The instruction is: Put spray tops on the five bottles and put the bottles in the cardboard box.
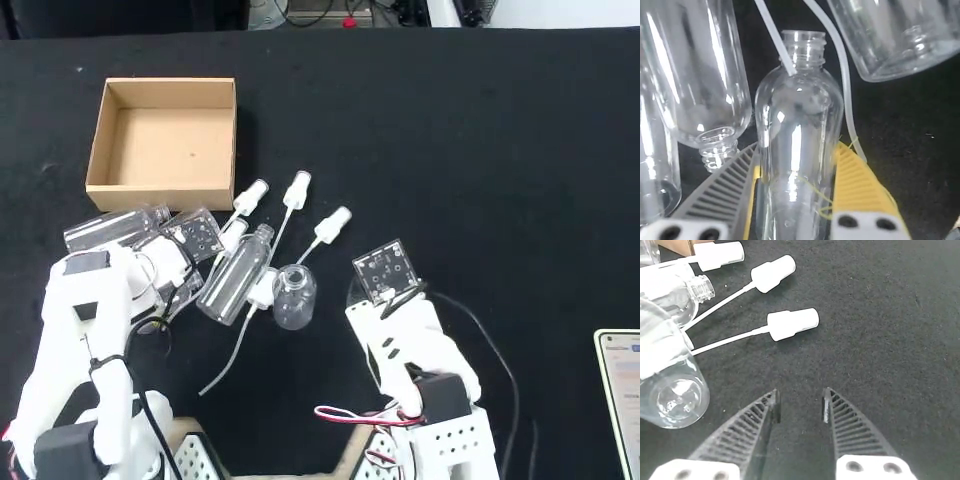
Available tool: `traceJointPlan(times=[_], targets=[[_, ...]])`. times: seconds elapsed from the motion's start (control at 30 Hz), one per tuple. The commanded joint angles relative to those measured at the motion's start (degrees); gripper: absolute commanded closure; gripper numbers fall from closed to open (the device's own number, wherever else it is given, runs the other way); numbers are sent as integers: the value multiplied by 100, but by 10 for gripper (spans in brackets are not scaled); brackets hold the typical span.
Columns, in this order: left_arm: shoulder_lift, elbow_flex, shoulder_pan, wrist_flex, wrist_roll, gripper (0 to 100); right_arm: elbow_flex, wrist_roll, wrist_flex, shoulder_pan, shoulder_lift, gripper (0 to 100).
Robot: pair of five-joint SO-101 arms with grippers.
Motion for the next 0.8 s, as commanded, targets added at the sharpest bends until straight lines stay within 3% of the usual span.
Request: traceJointPlan(times=[0.0,0.2,0.33,0.6,0.77], targets=[[-70,-189,-145,396,-44,939,-48,35,18,-53,-514,853],[-826,-1297,-110,2796,-62,938,-48,35,18,-53,-505,853],[-1556,-1780,-330,3385,-62,938,-48,35,18,-53,-505,853],[-2936,-1024,-1789,2725,-18,939,-48,35,18,-53,-505,853],[-3481,629,-3204,923,299,939,-48,35,18,-53,-505,853]])
